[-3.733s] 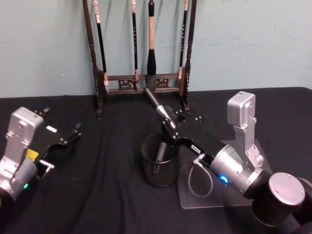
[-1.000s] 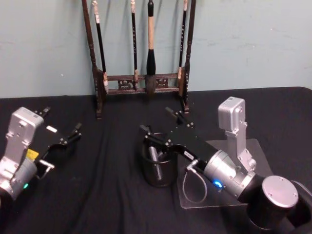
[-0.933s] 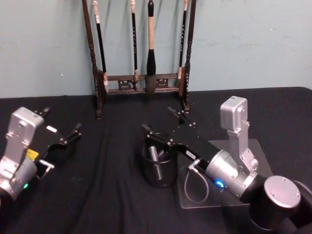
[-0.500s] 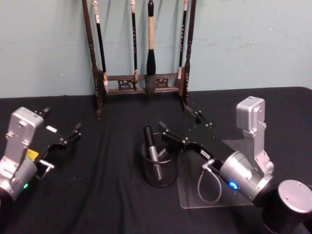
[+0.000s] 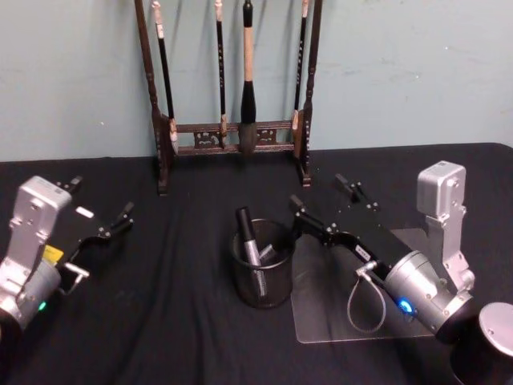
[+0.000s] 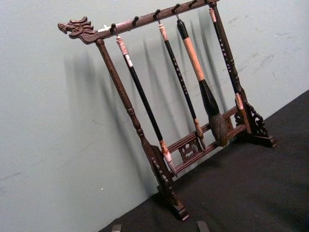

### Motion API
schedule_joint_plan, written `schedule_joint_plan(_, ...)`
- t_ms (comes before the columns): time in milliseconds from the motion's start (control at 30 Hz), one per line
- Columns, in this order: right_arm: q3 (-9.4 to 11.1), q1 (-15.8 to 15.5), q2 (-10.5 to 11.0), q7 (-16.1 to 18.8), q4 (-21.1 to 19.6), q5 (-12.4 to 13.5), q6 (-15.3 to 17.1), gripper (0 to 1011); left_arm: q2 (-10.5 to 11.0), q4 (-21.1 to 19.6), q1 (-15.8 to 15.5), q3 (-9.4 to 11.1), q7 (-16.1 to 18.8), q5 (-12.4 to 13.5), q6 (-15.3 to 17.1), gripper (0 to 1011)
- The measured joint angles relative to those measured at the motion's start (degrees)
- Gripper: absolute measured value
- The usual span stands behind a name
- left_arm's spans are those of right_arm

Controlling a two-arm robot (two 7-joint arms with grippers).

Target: Pick up the water-based marker from the table and place it into the pen holder.

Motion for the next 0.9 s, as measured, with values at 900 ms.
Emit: schedule_joint_plan(900, 3.3, 1.4, -1.8, -1.6, 6.8, -4.2, -2.8, 1002, 0.0, 0.0, 0.0, 0.0, 0.0, 0.0, 0.0, 1009)
